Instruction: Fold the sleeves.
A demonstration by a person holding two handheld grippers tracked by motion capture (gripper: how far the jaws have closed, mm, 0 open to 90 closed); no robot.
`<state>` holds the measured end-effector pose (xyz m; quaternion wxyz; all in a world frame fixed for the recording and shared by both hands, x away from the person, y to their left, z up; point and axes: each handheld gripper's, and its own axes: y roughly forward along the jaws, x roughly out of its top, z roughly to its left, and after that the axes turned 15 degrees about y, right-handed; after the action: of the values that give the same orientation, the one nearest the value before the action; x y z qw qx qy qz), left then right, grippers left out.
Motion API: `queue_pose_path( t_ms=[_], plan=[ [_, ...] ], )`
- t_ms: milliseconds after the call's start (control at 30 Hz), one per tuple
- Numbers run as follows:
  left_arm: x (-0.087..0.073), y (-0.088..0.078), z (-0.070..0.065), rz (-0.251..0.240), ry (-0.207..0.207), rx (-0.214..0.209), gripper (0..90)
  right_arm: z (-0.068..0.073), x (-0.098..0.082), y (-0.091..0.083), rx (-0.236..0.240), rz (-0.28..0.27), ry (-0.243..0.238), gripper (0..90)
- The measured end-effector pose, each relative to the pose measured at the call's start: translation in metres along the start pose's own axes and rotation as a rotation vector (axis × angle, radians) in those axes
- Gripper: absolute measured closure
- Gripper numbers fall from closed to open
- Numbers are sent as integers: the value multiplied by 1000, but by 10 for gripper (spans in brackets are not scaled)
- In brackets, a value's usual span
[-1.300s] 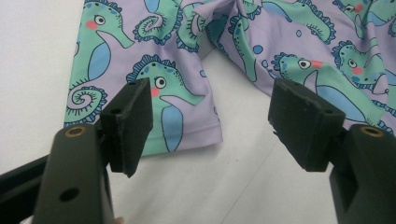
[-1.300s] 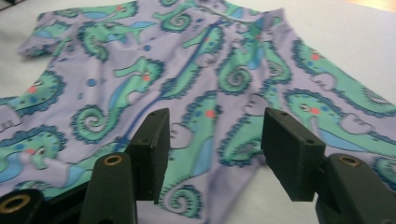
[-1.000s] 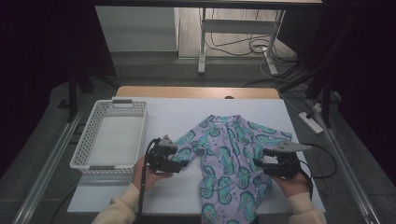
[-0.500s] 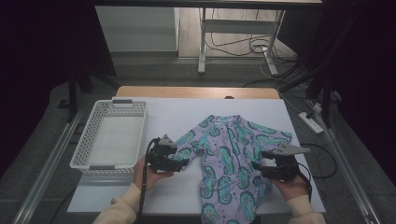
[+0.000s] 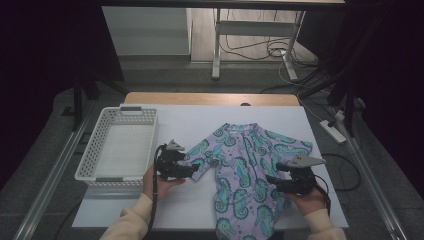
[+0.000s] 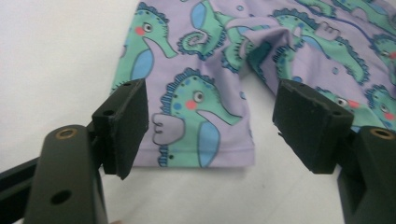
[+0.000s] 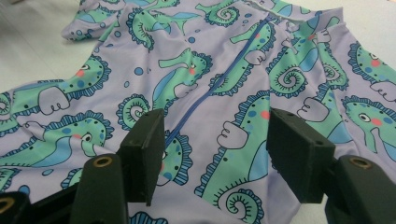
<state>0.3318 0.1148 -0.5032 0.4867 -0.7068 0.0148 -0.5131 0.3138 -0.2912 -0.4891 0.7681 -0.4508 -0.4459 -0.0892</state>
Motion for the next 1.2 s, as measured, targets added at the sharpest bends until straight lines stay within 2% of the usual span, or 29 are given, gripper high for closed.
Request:
queue_pose_path(
  t_ms=[67, 133, 233, 367, 533, 800, 1033, 1200],
  plan=[
    [1, 4, 3, 13, -14, 16, 254, -1, 0, 2, -2, 9, -1, 377],
    [4, 8, 4, 22, -7, 41, 252, -1, -1, 3, -2, 14, 0, 376],
    [7, 18, 5, 22, -45, 44, 250, -1, -2, 4, 0, 18, -3, 375],
    [9, 30, 5, 53, -43, 41, 242, -1, -1, 4, 2, 18, 1, 372],
    [12, 38, 11, 74, -55, 52, 242, 0, -3, 4, 7, 24, -4, 370],
    [15, 46, 21, 135, -39, 80, 244, -2, -6, 3, 8, 29, 3, 369],
    [12, 45, 29, 147, -63, 99, 244, -1, -9, 3, 10, 36, 7, 367],
    [10, 50, 33, 176, -72, 102, 240, -1, -9, 3, 9, 39, 7, 365]
  ],
)
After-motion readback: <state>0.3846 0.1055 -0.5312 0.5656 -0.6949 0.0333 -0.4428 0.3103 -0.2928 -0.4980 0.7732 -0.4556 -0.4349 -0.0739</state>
